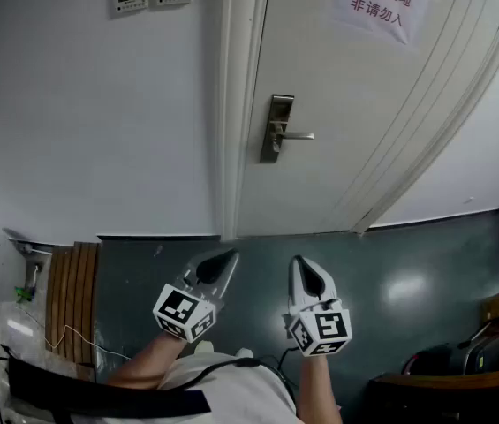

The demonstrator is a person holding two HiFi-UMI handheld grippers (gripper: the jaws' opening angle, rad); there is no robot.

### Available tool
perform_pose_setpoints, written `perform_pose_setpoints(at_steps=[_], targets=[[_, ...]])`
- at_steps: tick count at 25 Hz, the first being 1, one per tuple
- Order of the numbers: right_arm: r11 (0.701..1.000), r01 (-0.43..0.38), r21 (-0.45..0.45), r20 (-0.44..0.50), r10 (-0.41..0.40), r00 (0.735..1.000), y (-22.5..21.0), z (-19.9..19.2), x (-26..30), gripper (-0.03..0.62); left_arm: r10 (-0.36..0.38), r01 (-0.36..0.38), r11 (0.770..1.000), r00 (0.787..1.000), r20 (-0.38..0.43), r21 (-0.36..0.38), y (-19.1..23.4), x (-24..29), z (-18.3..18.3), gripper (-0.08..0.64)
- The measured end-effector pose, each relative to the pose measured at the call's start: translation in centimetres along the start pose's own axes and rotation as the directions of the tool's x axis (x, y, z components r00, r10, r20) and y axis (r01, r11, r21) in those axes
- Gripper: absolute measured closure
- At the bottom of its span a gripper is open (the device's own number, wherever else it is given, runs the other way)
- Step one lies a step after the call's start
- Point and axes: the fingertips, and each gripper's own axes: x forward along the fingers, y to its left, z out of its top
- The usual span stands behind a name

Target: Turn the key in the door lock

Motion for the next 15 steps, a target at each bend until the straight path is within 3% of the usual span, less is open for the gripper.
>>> perform_pose_setpoints(at_steps=[15], targets=[[1.000,-0.009,0.010,0.019,0.009,1.000,-0.9,0.3,-1.7,0.583,0.016,-0.016,1.000,1.000,0.013,-0.005,-1.3,-0.1,0.1,0.555]])
